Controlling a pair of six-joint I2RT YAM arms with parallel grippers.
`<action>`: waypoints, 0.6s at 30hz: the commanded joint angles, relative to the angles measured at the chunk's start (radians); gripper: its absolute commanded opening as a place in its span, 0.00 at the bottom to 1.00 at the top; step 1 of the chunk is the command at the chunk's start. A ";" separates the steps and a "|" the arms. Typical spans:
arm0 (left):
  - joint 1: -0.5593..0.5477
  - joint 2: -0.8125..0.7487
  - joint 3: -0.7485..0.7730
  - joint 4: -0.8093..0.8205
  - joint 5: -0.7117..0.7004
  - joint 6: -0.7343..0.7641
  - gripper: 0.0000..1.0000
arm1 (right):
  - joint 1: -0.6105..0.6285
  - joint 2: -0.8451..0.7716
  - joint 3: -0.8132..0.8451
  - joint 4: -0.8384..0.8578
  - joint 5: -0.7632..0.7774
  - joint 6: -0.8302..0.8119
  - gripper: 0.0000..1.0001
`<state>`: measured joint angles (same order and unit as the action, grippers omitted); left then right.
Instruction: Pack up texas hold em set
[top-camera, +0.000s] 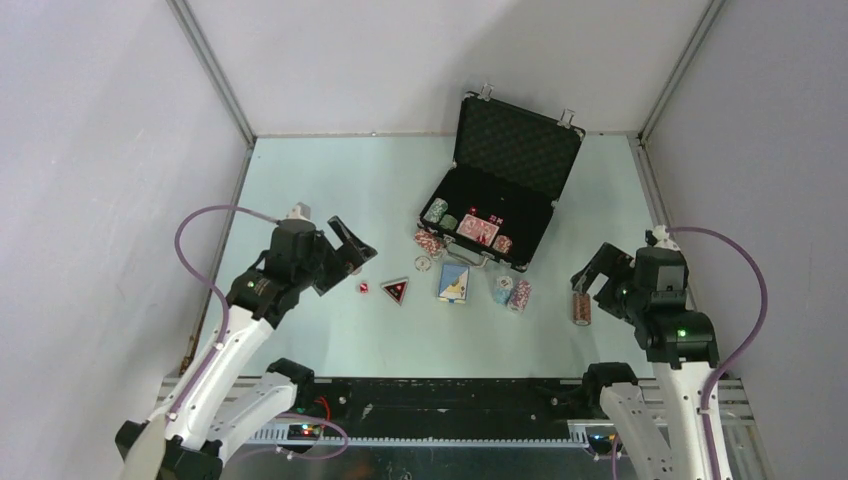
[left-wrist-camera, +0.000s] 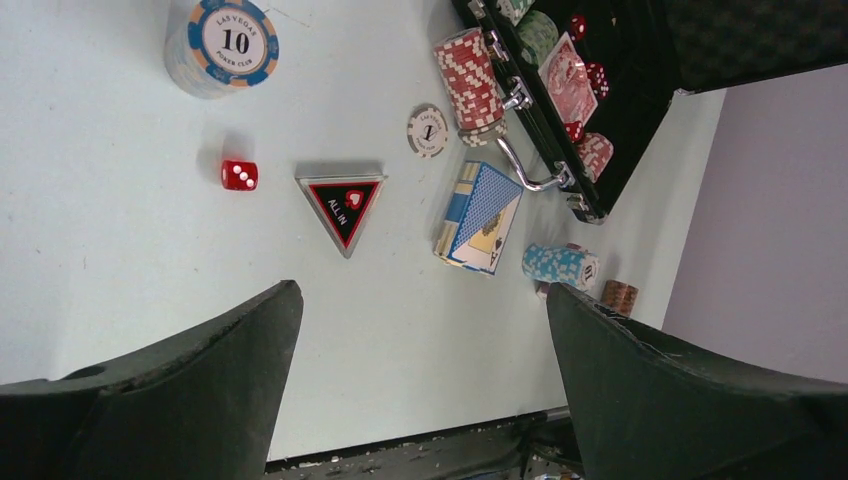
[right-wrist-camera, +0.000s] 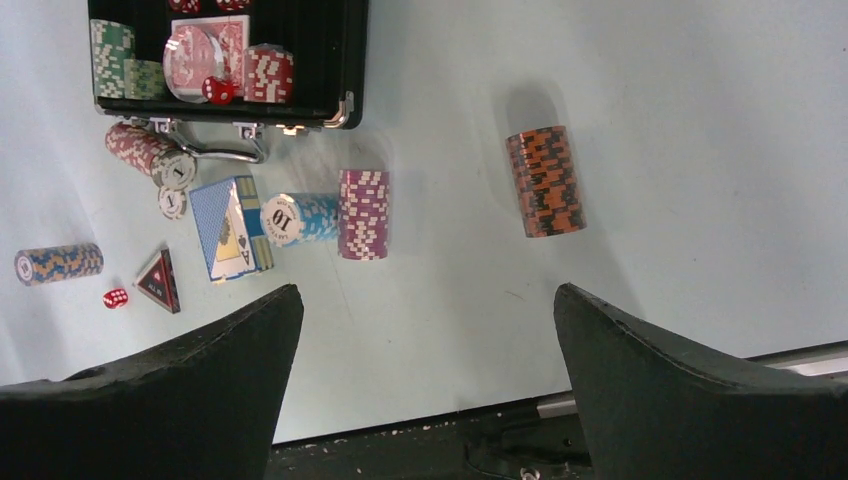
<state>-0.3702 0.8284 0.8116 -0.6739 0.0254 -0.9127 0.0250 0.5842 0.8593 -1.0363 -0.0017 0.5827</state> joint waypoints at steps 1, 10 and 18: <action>0.003 -0.006 0.010 0.040 -0.003 0.059 1.00 | 0.009 0.045 0.020 0.048 0.014 0.014 1.00; 0.004 -0.017 0.032 0.111 -0.047 0.255 1.00 | 0.033 0.185 0.019 0.169 -0.164 -0.001 1.00; 0.004 -0.091 -0.021 0.282 -0.110 0.416 1.00 | 0.336 0.427 0.027 0.412 -0.107 -0.101 0.96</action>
<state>-0.3698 0.7574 0.8070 -0.5323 -0.0467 -0.6125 0.2512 0.9134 0.8593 -0.7929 -0.1116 0.5526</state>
